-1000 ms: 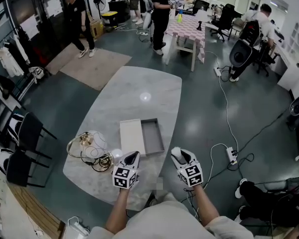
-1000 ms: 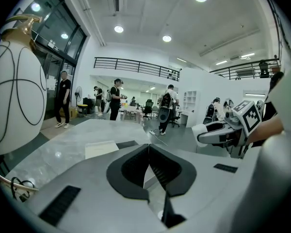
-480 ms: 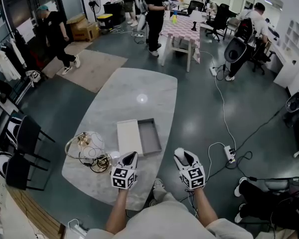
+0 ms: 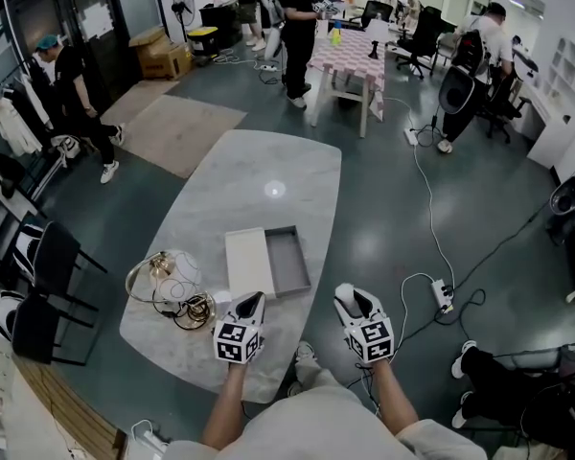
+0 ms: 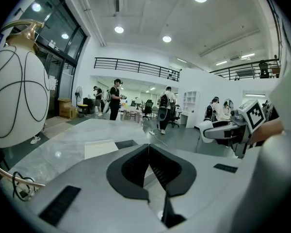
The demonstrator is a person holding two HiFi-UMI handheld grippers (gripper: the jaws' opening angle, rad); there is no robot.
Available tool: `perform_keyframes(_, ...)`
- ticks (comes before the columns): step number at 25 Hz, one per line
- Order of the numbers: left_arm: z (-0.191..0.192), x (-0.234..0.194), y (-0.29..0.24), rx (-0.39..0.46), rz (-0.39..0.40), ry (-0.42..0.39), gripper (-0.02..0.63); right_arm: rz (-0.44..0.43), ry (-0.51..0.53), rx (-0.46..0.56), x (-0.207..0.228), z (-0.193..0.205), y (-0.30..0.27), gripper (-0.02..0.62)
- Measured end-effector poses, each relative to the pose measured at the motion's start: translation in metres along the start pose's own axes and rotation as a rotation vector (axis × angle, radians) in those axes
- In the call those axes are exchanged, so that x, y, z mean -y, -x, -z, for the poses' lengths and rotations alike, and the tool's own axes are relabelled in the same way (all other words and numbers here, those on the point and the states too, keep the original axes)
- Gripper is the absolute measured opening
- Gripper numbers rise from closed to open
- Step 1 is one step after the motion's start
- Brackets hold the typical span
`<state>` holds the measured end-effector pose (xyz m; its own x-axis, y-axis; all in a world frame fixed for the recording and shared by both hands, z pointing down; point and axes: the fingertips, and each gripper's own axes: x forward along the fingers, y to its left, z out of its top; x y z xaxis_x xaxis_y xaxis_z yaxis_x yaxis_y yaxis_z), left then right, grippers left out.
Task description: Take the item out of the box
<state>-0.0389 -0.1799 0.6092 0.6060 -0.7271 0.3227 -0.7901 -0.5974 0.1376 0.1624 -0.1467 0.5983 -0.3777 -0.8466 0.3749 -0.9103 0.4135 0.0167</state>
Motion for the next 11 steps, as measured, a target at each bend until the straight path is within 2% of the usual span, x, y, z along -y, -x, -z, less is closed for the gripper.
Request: perform_keyframes(11, 0.0051, 0.0042, -0.0004, -0.001, 0.007, -0.003, 0.015, -0.010, 0.009, -0.007, -0.0049, 0.0062, 0.0004, 0.178)
